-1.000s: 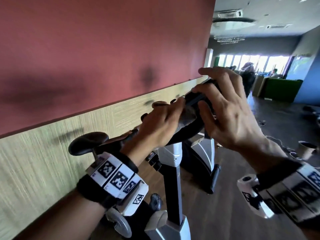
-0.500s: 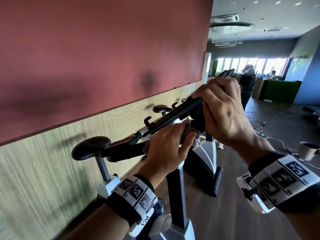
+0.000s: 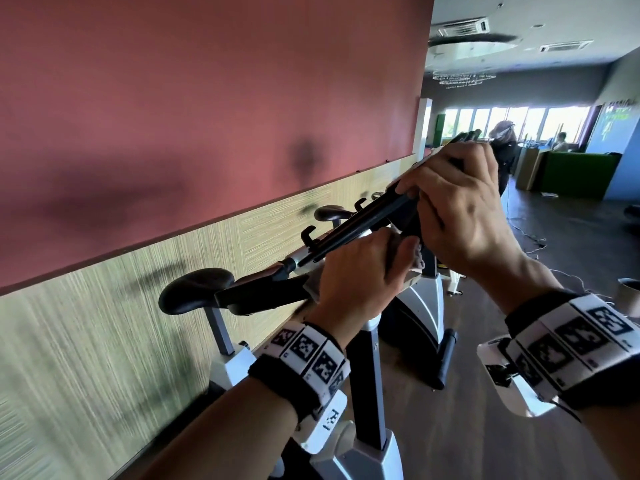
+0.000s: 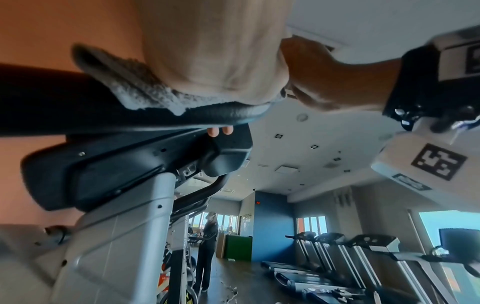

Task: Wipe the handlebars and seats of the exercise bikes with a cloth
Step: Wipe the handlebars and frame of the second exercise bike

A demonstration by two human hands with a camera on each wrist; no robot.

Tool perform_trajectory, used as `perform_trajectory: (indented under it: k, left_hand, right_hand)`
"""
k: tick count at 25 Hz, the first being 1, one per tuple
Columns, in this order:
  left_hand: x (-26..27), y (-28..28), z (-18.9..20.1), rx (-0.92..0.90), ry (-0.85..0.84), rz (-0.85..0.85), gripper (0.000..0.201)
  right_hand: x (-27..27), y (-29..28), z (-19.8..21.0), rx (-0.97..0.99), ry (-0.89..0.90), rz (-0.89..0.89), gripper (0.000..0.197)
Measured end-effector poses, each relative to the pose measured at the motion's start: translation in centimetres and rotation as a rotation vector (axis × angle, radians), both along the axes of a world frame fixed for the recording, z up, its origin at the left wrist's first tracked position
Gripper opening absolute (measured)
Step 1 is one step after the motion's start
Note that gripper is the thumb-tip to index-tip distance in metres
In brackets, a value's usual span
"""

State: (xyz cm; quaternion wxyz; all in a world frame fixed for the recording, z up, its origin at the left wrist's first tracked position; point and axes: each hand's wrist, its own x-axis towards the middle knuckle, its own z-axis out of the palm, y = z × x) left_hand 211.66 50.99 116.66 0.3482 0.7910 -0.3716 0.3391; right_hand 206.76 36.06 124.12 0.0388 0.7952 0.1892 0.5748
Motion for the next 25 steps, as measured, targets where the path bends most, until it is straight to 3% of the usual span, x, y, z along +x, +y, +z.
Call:
perform_trajectory:
  k: [3,5,10,13,16,18,20,22,25]
  left_hand:
    - [1.1,1.7,-1.6,-0.030,-0.186,-0.052,0.043]
    - [1.7,3.1,-2.6,-0.073,-0.219,-0.049,0.041]
    - [0.3,0.9,-0.8,-0.028,-0.081,0.038,0.053]
    - [2.4,3.5,-2.4,0.003,-0.120,-0.024,0.062]
    - [3.6,6.8,-3.8,0.015,-0.056,0.057,0.066]
    - [3.3,6.8,-2.7,0.147,0.031,0.183,0.058]
    - [3.7,5.9,-1.1,0.240,0.240,0.275,0.049]
    - [4.3,5.5,-0.4,0.101,0.385,0.206,0.040]
    - [4.5,6.5,-2.0,-0.128,0.252,-0.055,0.039]
  right_hand:
    - [-0.3,-0.3,-0.1,-0.021,-0.014,0.025,0.023]
    - [-0.3,0.0,-0.1,-0.003,-0.016,0.030,0.024]
    - [-0.1,0.3,0.1,0.047,-0.018,0.062,0.022]
    - [-0.1,0.1,0.1,0.047,-0.017,0.069,0.021]
    - [-0.2,0.4,0.0,0.073,-0.028,0.071,0.021]
    - [-0.3,0.8,0.0,0.078,-0.040,0.028,0.020]
    - [-0.4,1.6,-0.1,0.057,-0.058,-0.066,0.018]
    - [0.0,2.9,-0.2,-0.008,-0.039,-0.152,0.018]
    - [0.9,3.8,-1.0,-0.100,-0.051,-0.257,0.021]
